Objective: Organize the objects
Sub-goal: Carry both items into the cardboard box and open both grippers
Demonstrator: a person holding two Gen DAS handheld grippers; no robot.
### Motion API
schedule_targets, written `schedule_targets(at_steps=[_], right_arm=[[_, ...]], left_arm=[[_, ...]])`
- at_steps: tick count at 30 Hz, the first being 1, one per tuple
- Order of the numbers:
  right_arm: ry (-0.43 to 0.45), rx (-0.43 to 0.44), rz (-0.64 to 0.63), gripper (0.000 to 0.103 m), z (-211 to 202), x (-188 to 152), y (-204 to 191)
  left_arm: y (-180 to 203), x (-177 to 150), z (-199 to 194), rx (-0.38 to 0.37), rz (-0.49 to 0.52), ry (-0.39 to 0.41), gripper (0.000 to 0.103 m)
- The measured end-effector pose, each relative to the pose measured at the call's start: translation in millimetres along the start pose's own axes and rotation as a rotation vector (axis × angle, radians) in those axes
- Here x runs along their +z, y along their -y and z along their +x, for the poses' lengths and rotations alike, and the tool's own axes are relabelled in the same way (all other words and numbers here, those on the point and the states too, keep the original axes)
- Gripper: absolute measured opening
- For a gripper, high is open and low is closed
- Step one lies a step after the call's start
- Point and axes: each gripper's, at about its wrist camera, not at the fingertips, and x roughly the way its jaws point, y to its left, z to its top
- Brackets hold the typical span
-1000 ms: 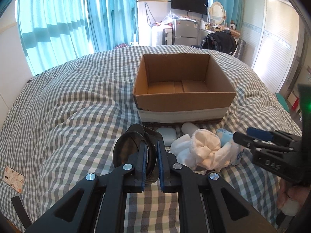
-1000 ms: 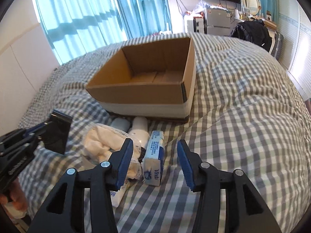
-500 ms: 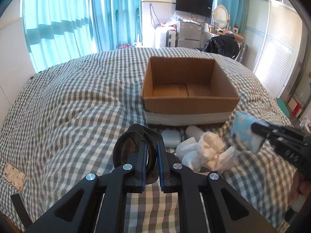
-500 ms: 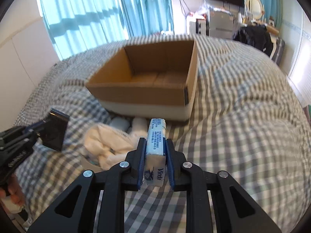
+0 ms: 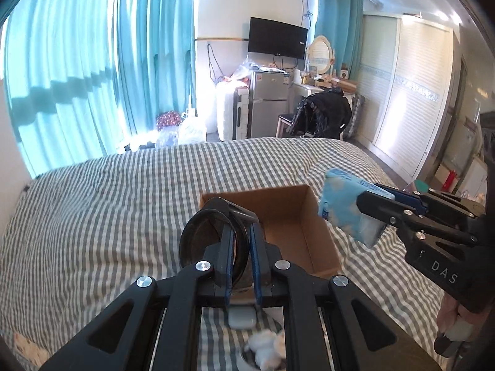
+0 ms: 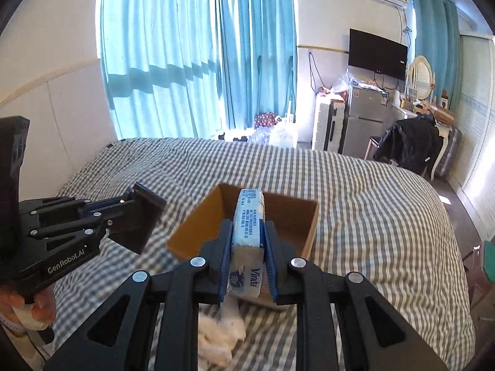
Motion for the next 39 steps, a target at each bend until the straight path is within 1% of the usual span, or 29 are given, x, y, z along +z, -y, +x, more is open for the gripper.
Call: schedule_targets(at_steps=[4, 8, 11, 12, 14, 15, 17, 19, 21, 22, 23, 24, 25, 26, 27, 28, 29, 30, 32, 33, 34, 36, 38, 39], right_arm=[[-0.015, 0.01, 0.01, 0.019, 40, 26, 6], [-0.047, 0.011, 0.032, 0.019, 87, 37, 19], [-0.076, -0.016, 0.035, 0.019, 123, 31, 27], [-0.087, -0.022, 0.035, 0.019, 134, 27, 30], [-0.113, -0.018, 0.051, 0.019, 154, 15, 37], [-0.127, -0.016, 0.058, 0.019, 162, 9, 40], [-0.14, -0.029, 0.056, 0.019, 171, -2, 45], [-0.145, -0.041, 0.046, 0.021, 175, -5, 50], [-0.128, -0.03, 0.058, 0.027, 168, -5, 55], [-0.112, -0.018, 0.071, 0.04, 162, -3, 59], [-0.097, -0.006, 0.08, 0.056, 155, -1, 60], [-0.077, -0.004, 0.086, 0.062, 146, 1, 61], [-0.05, -0.018, 0.093, 0.064, 134, 4, 61], [-0.032, -0.032, 0.1, 0.064, 123, 6, 61], [-0.016, -0.046, 0.111, 0.065, 111, 7, 63], [0.002, -0.055, 0.13, 0.068, 98, 7, 64], [0.017, -0.051, 0.147, 0.072, 83, 6, 64], [0.023, -0.044, 0.154, 0.073, 72, 5, 64], [0.029, -0.046, 0.149, 0.073, 45, 3, 62], [0.032, -0.057, 0.136, 0.073, 32, 2, 60], [0.039, -0.07, 0.124, 0.073, 18, 2, 57], [0.061, -0.08, 0.099, 0.076, -10, -2, 51], [0.079, -0.089, 0.071, 0.083, -34, -3, 42], [0.087, -0.096, 0.056, 0.084, -44, -4, 37]], left_arm=[[0, 20, 38, -0.009, 0.022, -0.018, 0.01], [-3, 26, 89, -0.041, 0.01, -0.059, 0.01], [-3, 19, 134, -0.066, 0.01, -0.115, 0.01], [-5, 14, 148, -0.091, -0.006, -0.143, 0.01], [-7, 5, 169, -0.131, -0.027, -0.18, 0.01], [-7, 0, 177, -0.138, -0.017, -0.191, 0.01], [-5, -8, 186, -0.134, 0.018, -0.201, 0.01], [1, -15, 191, -0.111, 0.05, -0.218, 0.011], [5, -21, 188, -0.099, 0.063, -0.23, 0.012], [9, -21, 186, -0.105, 0.064, -0.234, 0.015], [11, -20, 182, -0.114, 0.061, -0.232, 0.017], [12, -19, 175, -0.117, 0.059, -0.229, 0.025], [14, -17, 168, -0.107, 0.057, -0.228, 0.033], [15, -15, 158, -0.096, 0.055, -0.224, 0.038], [16, -13, 146, -0.087, 0.054, -0.214, 0.047], [14, -10, 137, -0.082, 0.055, -0.204, 0.051], [14, -9, 124, -0.071, 0.055, -0.187, 0.052], [14, -8, 109, -0.052, 0.048, -0.164, 0.054], [8, -6, 80, -0.02, 0.018, -0.118, 0.064], [5, -6, 64, -0.006, -0.004, -0.094, 0.078], [3, -6, 50, 0.007, -0.021, -0.071, 0.088], [0, -8, 19, 0.021, -0.052, -0.017, 0.09], [-2, -11, -6, 0.027, -0.069, 0.012, 0.092], [-2, -14, -18, 0.033, -0.072, 0.026, 0.094]])
